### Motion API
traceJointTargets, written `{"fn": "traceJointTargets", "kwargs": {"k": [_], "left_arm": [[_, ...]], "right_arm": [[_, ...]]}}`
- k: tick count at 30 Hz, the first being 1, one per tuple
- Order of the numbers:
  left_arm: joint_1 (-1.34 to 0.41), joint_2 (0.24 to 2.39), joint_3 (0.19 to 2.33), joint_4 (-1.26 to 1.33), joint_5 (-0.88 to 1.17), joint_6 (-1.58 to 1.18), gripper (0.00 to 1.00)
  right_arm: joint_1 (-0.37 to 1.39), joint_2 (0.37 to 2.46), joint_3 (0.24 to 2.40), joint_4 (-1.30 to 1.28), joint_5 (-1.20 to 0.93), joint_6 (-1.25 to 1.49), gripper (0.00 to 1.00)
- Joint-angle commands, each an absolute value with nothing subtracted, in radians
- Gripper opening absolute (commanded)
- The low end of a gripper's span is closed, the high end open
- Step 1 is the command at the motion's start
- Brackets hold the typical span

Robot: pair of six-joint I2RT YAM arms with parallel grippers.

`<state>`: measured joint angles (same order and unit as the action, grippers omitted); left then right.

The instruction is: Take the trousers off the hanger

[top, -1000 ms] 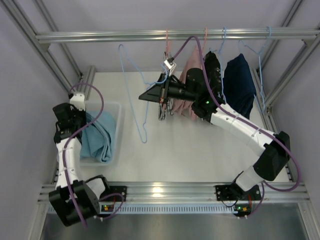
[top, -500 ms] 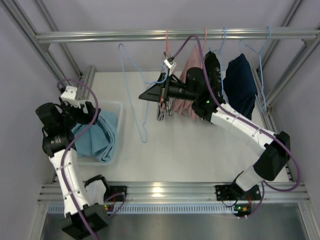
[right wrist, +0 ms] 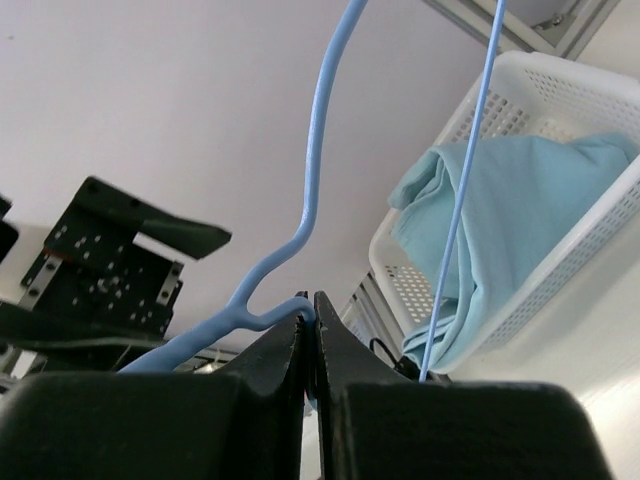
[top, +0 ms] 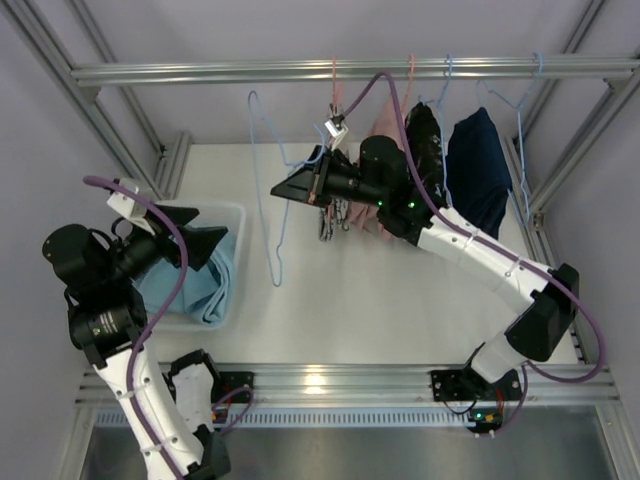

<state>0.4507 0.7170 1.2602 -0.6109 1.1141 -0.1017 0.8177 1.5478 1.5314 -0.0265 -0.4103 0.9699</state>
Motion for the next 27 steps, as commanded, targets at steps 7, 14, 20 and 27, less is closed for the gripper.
{"fn": "traceJointTargets", "kwargs": {"k": [7, 14, 20, 27], "left_arm": [[0.459, 0.745, 1.39, -1.009, 1.154, 0.231, 0.81], [0.459, 0.805, 1.449, -1.118, 1.092, 0.351, 0.81], [0.442, 0.98, 1.577, -1.27, 1.045, 0.393, 0.81], [0.172, 1.069, 1.571, -1.055, 0.864, 0.192, 0.77]], "right_arm": [[0.948, 1.611, 1.709, -0.227, -0.112, 1.045, 0.0], [0.997, 1.646, 1.743, -0.302, -0.017, 1.054, 0.0], [1.002, 1.686, 1.778, -0.298, -0.006, 1.051, 0.0], [0.985, 1.71, 1.79, -0.305, 0.032, 1.046, 0.0]]}}
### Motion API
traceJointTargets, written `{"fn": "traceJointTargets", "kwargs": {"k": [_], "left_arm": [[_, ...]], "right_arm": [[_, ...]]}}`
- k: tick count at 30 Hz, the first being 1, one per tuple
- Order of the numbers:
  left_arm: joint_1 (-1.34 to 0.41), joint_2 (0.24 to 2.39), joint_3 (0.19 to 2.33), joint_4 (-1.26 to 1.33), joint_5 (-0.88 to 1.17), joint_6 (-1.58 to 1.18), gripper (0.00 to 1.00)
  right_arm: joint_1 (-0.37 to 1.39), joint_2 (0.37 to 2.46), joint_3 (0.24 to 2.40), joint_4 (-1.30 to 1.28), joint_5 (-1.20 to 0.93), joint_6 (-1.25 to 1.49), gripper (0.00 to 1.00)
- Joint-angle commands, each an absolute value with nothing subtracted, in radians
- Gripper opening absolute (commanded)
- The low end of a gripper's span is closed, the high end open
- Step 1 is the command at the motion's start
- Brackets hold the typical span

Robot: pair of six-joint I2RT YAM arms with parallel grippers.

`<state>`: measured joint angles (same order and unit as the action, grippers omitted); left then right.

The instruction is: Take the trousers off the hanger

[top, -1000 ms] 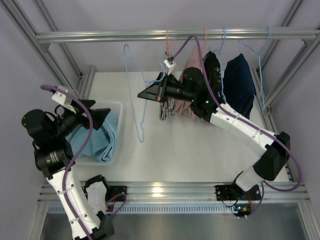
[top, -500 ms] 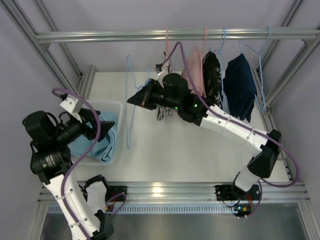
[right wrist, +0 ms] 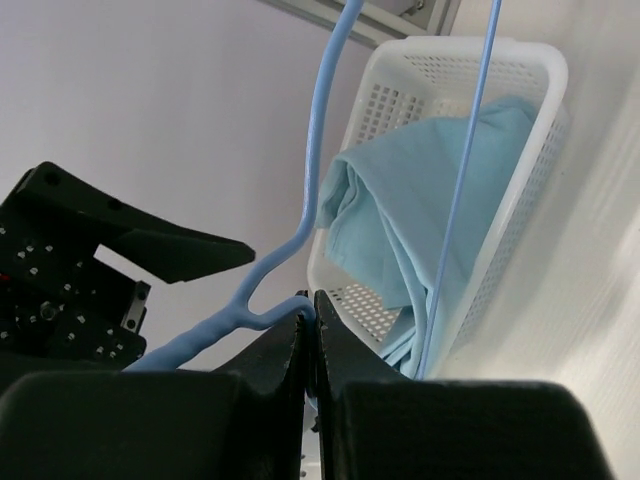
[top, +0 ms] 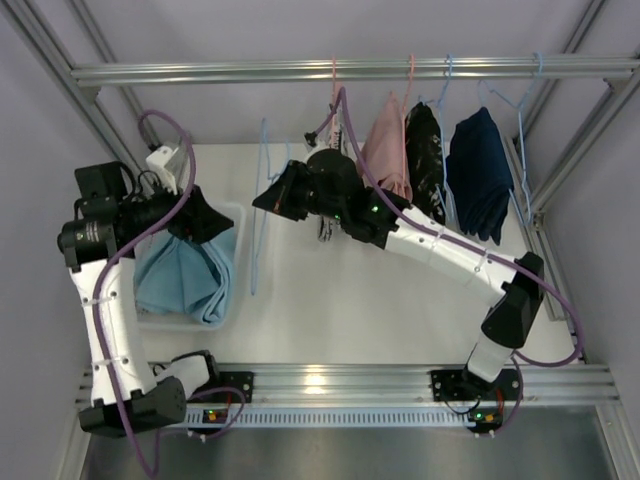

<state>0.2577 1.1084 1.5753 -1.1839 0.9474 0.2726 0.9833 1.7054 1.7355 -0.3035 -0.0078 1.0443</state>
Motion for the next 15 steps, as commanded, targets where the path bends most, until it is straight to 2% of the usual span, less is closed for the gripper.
{"fn": "traceJointTargets", "kwargs": {"k": [1, 2, 9, 11, 15], "left_arm": [[0.12, 1.066, 1.556, -1.025, 0.818, 0.158, 0.77], [0.015, 1.065, 1.549, -0.993, 0.731, 0.149, 0.77], [-0.314, 1.02, 1.442, -0.887, 0.421, 0.087, 0.75], [-0.392, 1.012, 1.422, -0.856, 0.299, 0.084, 0.73], [-0.434, 1.005, 1.385, -0.819, 0.16, 0.12, 0.69]], "right_arm": [[0.982, 1.71, 1.79, -0.305, 0.035, 1.046, 0.0], [0.977, 1.713, 1.795, -0.313, 0.043, 1.049, 0.0], [0.969, 1.727, 1.821, -0.362, 0.081, 1.092, 0.0], [0.968, 1.727, 1.821, -0.367, 0.08, 1.106, 0.0], [0.968, 1.726, 1.821, -0.367, 0.069, 1.121, 0.0]]}}
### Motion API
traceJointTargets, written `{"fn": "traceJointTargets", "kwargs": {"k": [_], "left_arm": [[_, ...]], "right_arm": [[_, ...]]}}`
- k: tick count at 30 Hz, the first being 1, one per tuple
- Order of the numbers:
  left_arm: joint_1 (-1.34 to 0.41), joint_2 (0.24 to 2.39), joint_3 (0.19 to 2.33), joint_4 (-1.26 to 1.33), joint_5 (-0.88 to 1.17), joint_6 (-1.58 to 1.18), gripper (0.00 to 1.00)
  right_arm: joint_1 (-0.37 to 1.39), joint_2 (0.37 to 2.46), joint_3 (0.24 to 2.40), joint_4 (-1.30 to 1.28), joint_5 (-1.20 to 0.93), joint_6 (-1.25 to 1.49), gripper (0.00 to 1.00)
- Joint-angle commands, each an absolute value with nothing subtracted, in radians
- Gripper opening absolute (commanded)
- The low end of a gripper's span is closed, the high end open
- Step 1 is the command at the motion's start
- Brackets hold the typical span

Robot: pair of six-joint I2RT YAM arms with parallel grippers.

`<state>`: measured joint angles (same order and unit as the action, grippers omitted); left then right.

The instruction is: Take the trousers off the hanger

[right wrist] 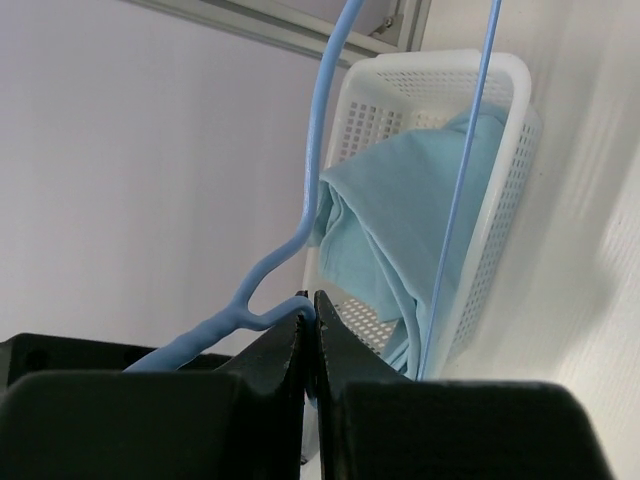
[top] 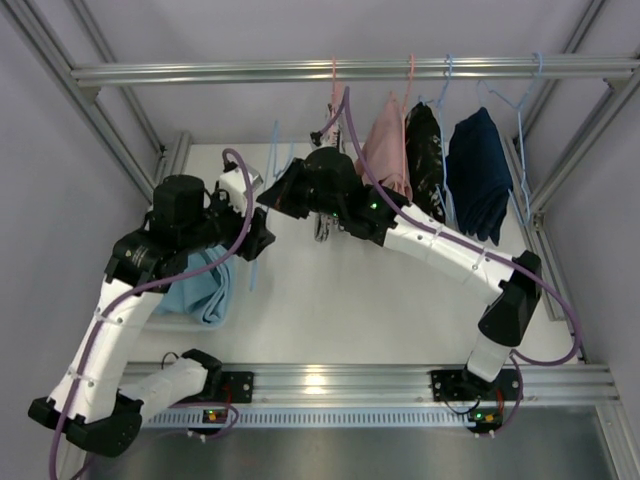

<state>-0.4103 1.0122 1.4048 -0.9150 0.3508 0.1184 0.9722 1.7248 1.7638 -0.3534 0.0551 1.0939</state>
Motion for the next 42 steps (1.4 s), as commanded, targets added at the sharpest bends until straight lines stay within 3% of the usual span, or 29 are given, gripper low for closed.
{"fn": "traceJointTargets", "kwargs": {"k": [1, 8, 11, 12, 14, 16, 18, 19, 21, 22, 23, 34, 42], "left_arm": [[-0.445, 1.006, 1.378, -0.812, 0.137, 0.129, 0.69], [-0.515, 1.042, 1.35, -0.776, 0.011, 0.143, 0.56], [-0.517, 1.039, 1.333, -0.761, 0.011, 0.12, 0.32], [-0.515, 1.032, 1.321, -0.761, 0.011, 0.112, 0.18], [-0.514, 1.017, 1.307, -0.764, -0.021, 0.075, 0.05], [-0.496, 0.993, 1.281, -0.767, -0.014, 0.036, 0.0], [-0.476, 0.979, 1.266, -0.767, -0.006, 0.005, 0.0], [-0.463, 0.971, 1.266, -0.769, -0.005, -0.015, 0.0], [-0.434, 0.947, 1.261, -0.765, 0.035, -0.063, 0.0], [-0.425, 0.936, 1.259, -0.764, 0.044, -0.074, 0.0], [-0.414, 0.913, 1.258, -0.758, 0.067, -0.087, 0.0], [-0.347, 0.92, 1.31, -0.649, 0.221, -0.25, 0.0], [-0.324, 1.12, 1.529, -0.63, 0.218, -0.273, 0.0]], "right_arm": [[0.966, 1.727, 1.821, -0.364, 0.064, 1.126, 0.0], [0.966, 1.73, 1.832, -0.357, 0.041, 1.141, 0.0], [0.963, 1.727, 1.822, -0.356, 0.04, 1.14, 0.0], [0.962, 1.727, 1.821, -0.354, 0.035, 1.14, 0.0], [0.962, 1.721, 1.809, -0.341, 0.032, 1.134, 0.0], [0.962, 1.712, 1.793, -0.33, 0.026, 1.126, 0.02], [0.962, 1.704, 1.778, -0.316, 0.025, 1.117, 0.17], [0.962, 1.694, 1.772, -0.311, 0.023, 1.114, 0.42], [0.96, 1.684, 1.753, -0.31, 0.021, 1.101, 0.67], [0.957, 1.671, 1.747, -0.308, 0.021, 1.097, 0.89], [0.956, 1.661, 1.732, -0.305, 0.018, 1.083, 0.99], [0.928, 1.435, 1.513, -0.074, -0.072, 0.829, 0.99], [0.928, 1.278, 1.422, -0.018, -0.06, 0.626, 0.99]]}}
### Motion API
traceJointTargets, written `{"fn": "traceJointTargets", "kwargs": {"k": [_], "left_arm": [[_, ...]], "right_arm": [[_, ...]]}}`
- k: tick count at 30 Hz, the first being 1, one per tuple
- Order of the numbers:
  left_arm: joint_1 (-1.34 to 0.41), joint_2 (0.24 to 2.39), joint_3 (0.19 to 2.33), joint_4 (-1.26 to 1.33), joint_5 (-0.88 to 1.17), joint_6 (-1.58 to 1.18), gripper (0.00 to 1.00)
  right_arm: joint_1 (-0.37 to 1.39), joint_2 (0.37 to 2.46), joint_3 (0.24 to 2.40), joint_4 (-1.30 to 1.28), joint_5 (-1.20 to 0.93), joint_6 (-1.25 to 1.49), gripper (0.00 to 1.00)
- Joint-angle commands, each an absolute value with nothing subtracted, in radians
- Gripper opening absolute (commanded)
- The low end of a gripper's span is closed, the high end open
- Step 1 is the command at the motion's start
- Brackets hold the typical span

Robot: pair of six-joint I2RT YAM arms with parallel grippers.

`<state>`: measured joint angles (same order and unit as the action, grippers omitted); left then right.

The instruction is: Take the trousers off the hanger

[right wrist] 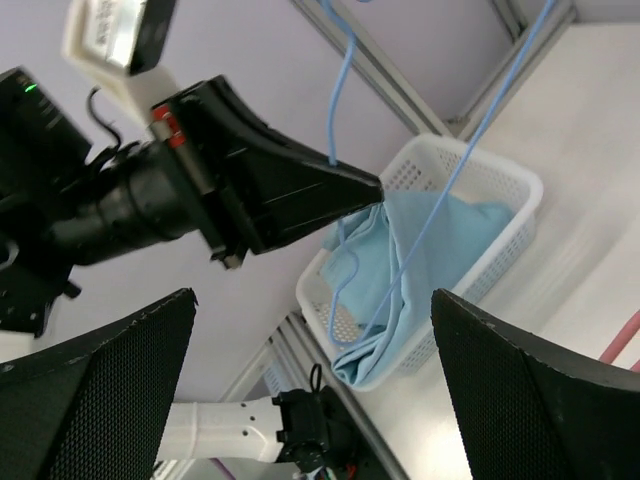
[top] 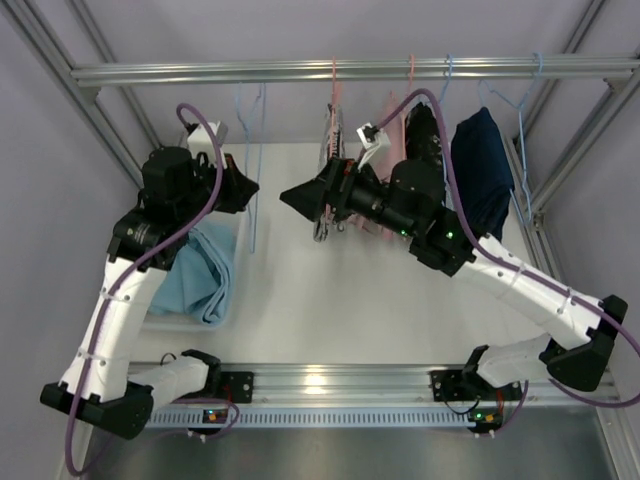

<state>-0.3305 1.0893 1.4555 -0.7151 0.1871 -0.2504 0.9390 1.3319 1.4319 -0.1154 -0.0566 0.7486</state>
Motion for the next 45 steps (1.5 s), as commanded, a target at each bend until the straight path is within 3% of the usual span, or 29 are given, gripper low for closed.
{"fn": "traceJointTargets", "kwargs": {"k": [1, 14, 27, 28, 33, 35, 38, 39, 45], "left_arm": [[-0.324, 1.138, 1.546, -0.635, 0.216, -0.27, 0.0], [-0.318, 1.443, 1.828, -0.653, 0.179, -0.241, 0.0], [-0.31, 1.543, 1.819, -0.627, 0.193, -0.29, 0.02], [-0.311, 1.537, 1.816, -0.624, 0.189, -0.288, 0.05], [-0.311, 1.471, 1.758, -0.574, 0.212, -0.276, 0.56], [-0.311, 1.419, 1.737, -0.561, 0.219, -0.264, 0.66], [-0.311, 1.338, 1.712, -0.537, 0.218, -0.249, 0.94], [-0.311, 1.315, 1.694, -0.525, 0.218, -0.241, 0.99], [-0.311, 1.111, 1.582, -0.494, 0.233, -0.184, 0.99]], "right_arm": [[0.928, 1.272, 1.414, -0.017, -0.061, 0.599, 0.99], [0.822, 1.266, 1.424, -0.066, -0.209, 0.581, 1.0], [0.782, 1.236, 1.42, -0.115, -0.178, 0.535, 1.0], [0.779, 1.233, 1.42, -0.123, -0.175, 0.528, 1.0], [0.756, 1.21, 1.42, -0.138, -0.156, 0.508, 0.99], [0.742, 1.203, 1.419, -0.146, -0.149, 0.492, 0.99], [0.724, 1.186, 1.41, -0.155, -0.143, 0.485, 0.99], [0.719, 1.174, 1.404, -0.155, -0.144, 0.482, 0.99], [0.602, 1.143, 1.327, -0.057, -0.325, 0.567, 0.99]]}}
